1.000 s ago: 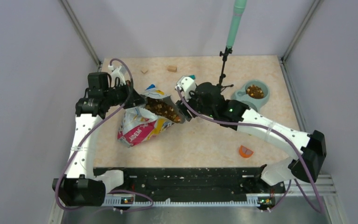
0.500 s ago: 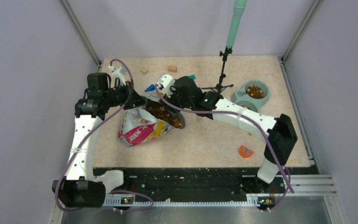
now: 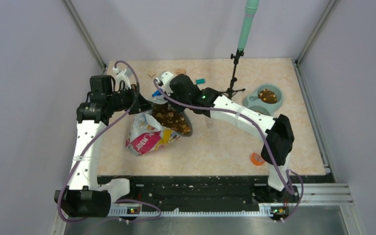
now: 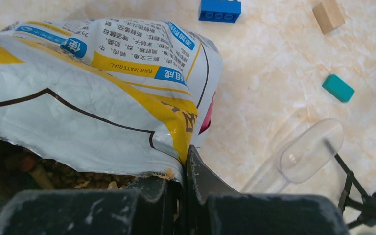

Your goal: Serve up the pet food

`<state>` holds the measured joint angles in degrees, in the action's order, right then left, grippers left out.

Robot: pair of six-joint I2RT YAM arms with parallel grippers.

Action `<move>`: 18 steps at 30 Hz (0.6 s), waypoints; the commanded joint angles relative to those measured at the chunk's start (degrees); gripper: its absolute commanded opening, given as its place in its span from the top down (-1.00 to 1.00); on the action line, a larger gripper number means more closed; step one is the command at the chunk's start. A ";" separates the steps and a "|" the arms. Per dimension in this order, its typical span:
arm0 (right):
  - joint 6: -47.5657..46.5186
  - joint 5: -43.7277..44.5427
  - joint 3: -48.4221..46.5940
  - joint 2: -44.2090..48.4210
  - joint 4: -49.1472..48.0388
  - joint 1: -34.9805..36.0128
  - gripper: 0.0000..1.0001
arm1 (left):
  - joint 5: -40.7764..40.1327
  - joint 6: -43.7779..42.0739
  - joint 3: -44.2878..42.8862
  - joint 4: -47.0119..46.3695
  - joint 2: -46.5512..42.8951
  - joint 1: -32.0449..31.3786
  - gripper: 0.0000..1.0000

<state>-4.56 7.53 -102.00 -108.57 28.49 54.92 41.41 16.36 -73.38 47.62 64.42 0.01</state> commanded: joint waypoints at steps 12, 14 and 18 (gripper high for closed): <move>25.30 6.40 -17.63 5.03 39.20 -7.33 1.00 | 4.68 2.47 -15.69 -7.12 1.79 -0.45 -0.63; 27.62 3.58 -18.84 5.38 40.37 -9.86 1.00 | 3.29 1.43 -15.04 -6.41 1.03 -0.55 -0.62; 29.29 -0.75 -21.72 4.84 41.48 -13.36 1.00 | 1.68 0.22 -13.05 -5.74 -1.84 -1.06 -0.59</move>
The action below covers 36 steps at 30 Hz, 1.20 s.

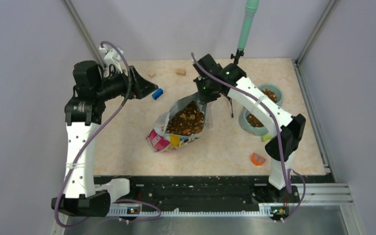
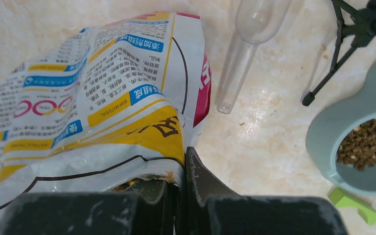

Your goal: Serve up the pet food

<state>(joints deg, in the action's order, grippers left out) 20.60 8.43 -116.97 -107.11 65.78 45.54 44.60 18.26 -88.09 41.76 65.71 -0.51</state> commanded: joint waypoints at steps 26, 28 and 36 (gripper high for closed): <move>4.63 -5.97 -12.81 -3.43 7.15 -5.02 1.00 | -11.26 -19.80 28.97 -11.86 -29.76 -18.56 -0.56; 4.99 -5.81 -12.61 -3.29 7.02 -5.02 1.00 | -13.74 -21.25 29.36 -12.89 -28.40 -22.24 -0.56; 6.71 -4.94 -10.60 -2.19 6.04 -5.02 1.00 | -18.90 -24.17 31.53 -19.42 -22.59 -30.83 -0.57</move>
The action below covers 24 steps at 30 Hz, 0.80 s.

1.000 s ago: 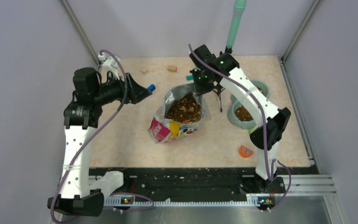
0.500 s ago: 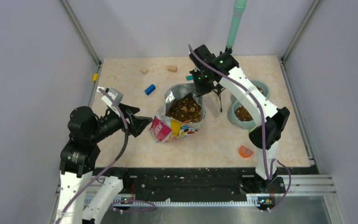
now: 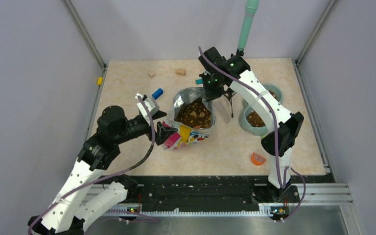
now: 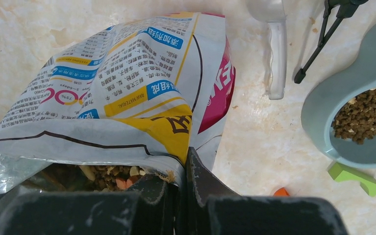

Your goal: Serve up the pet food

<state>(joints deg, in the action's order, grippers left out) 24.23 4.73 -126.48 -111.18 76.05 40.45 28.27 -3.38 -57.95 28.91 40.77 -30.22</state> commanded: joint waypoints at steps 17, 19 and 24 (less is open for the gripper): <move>3.84 -2.06 1.04 1.71 -5.57 0.01 1.00 | -2.49 4.98 6.70 -16.86 8.61 -3.18 0.58; 3.76 -2.08 0.93 1.74 -5.58 -0.20 1.00 | -3.98 6.22 6.48 -17.21 8.67 -3.24 1.00; 3.70 -2.83 1.54 1.52 -6.36 -0.87 1.00 | -13.33 8.12 4.32 -12.36 8.83 -3.21 1.00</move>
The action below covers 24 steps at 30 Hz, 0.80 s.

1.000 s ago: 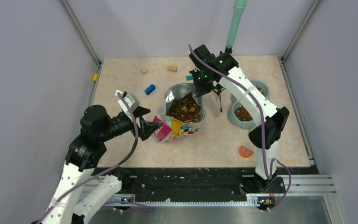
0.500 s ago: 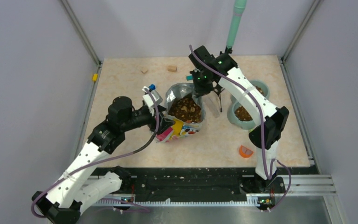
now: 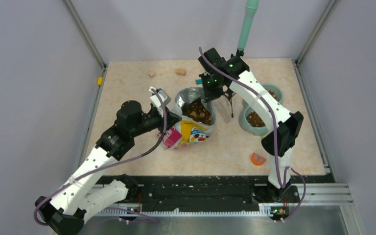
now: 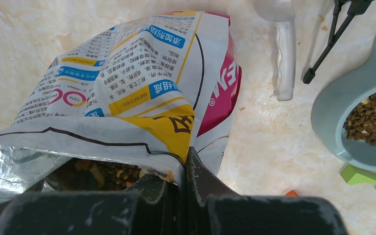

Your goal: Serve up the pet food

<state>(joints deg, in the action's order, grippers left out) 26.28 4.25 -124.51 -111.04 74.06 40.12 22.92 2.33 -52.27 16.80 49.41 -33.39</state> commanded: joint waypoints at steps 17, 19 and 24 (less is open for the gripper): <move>1.39 -1.96 -5.01 9.33 0.47 -1.62 1.00 | -31.96 -6.19 -5.29 0.43 -10.40 9.64 1.00; 1.72 -2.87 1.23 12.48 -1.75 -1.62 1.00 | -30.51 -5.48 -4.18 0.96 -10.97 10.43 1.00; 0.58 -9.03 18.40 19.09 -10.84 -1.71 0.97 | -26.64 -2.70 0.17 -0.17 -11.10 10.71 1.00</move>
<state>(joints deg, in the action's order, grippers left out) 27.20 -1.52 -112.46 -101.01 69.12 39.46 -0.64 -1.39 -52.71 24.40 40.60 -24.53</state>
